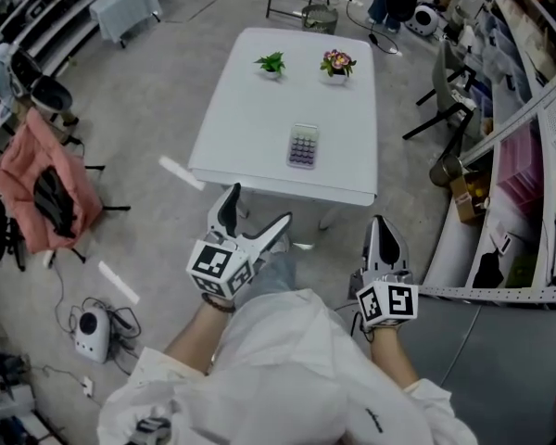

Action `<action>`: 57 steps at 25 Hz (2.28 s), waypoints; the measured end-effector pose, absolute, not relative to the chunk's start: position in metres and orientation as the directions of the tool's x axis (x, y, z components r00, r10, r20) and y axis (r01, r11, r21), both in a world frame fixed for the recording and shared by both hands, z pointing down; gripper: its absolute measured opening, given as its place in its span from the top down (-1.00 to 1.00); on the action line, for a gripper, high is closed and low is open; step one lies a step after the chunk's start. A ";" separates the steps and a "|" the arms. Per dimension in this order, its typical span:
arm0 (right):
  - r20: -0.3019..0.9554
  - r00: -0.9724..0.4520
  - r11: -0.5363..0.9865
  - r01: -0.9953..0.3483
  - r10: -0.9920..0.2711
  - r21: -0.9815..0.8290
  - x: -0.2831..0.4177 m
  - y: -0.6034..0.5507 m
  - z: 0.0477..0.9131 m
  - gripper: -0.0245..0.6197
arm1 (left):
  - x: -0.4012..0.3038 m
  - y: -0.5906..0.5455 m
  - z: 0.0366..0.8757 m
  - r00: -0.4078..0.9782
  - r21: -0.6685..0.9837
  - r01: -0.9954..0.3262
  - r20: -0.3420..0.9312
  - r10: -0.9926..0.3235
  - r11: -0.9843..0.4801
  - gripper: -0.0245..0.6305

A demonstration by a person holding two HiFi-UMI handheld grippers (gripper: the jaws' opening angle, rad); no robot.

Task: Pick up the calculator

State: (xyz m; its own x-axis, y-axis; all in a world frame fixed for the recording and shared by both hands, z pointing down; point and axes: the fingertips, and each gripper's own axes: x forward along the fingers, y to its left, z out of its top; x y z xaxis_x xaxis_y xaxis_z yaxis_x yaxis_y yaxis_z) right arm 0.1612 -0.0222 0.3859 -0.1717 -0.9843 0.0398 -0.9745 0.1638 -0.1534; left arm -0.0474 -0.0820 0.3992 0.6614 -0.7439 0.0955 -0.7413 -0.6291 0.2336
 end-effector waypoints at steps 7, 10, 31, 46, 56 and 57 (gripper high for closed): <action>0.077 -0.143 0.133 -0.984 -0.987 -0.121 0.174 -0.094 0.395 0.87 | -0.022 -0.165 0.425 0.682 0.261 -0.724 0.129 -0.720 -0.639 -0.56; 0.087 -0.129 0.118 -0.986 -0.988 -0.119 0.180 -0.127 0.395 0.87 | -0.011 -0.202 0.432 0.690 0.257 -0.720 0.156 -0.707 -0.645 -0.56; 0.227 -0.093 0.066 -0.990 -0.970 -0.122 0.167 -0.267 0.443 0.87 | 0.019 -0.329 0.518 0.720 0.317 -0.693 0.353 -0.598 -0.647 -0.56; 0.280 -0.172 0.138 -0.981 -0.944 -0.135 0.185 -0.312 0.465 0.87 | 0.051 -0.349 0.548 0.668 0.323 -0.739 0.461 -0.584 -0.591 -0.57; 0.322 -0.286 0.242 -0.955 -0.903 -0.170 0.208 -0.334 0.489 0.87 | 0.076 -0.356 0.584 0.559 0.281 -0.822 0.565 -0.607 -0.496 -0.57; 0.329 -0.297 0.252 -0.952 -0.896 -0.174 0.210 -0.336 0.493 0.87 | 0.078 -0.357 0.587 0.548 0.275 -0.829 0.573 -0.609 -0.486 -0.57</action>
State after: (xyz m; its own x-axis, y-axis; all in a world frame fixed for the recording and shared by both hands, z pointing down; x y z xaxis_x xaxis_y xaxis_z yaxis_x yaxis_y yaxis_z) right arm 0.2103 -0.3357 0.4928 -0.2975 -0.8962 0.3290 -0.9519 0.2520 -0.1741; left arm 0.0777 -0.3566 0.5873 0.5476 -0.6093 0.5734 -0.8293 -0.4865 0.2750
